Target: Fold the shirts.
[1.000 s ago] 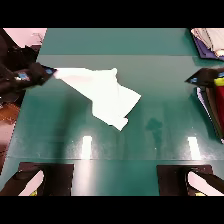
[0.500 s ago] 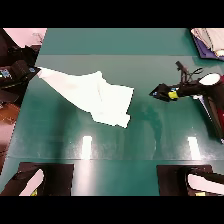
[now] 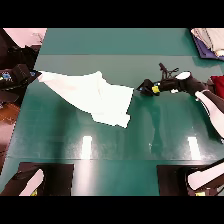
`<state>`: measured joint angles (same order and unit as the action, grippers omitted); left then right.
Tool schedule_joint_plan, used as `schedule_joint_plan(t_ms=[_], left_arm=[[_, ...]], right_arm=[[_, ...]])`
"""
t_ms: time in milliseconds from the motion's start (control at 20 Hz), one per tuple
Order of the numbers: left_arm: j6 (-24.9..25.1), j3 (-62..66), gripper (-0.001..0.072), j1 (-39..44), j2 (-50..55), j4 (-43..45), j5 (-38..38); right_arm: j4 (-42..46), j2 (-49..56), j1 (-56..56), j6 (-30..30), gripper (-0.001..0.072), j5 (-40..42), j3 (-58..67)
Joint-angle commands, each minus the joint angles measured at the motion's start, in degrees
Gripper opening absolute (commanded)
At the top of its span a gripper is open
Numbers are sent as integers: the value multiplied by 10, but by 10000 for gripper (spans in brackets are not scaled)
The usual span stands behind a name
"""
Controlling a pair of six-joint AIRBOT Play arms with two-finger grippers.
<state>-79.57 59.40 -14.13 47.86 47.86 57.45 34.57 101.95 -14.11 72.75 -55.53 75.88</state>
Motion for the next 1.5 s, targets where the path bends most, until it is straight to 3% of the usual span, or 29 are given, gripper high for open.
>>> schedule_joint_plan(t_ms=[0,200,300,400,450,500,700,900,1150,1450], left_arm=[[0,1,22,-1,0,2,1],[0,1,22,-1,0,2,1],[0,1,22,-1,0,2,2],[0,1,23,-1,0,2,2],[0,1,23,-1,0,2,3],[0,1,23,-1,0,2,3],[0,24,22,-1,-1,1,-20],[1,162,22,-1,0,1,-72],[1,364,22,-1,-1,1,-90],[0,495,22,-1,-1,-4,-67]], right_arm=[[-6,68,-26,7,402,-15,83],[-5,104,-50,14,399,-29,137],[-4,106,-54,14,319,-37,142],[0,106,-54,14,287,-52,143],[1,106,-52,13,128,-58,143],[0,106,-50,13,18,-61,143],[0,47,-24,13,17,-29,143],[4,-90,57,2,16,0,183],[81,-217,148,3,16,-31,335],[174,-360,216,3,16,-43,417]])
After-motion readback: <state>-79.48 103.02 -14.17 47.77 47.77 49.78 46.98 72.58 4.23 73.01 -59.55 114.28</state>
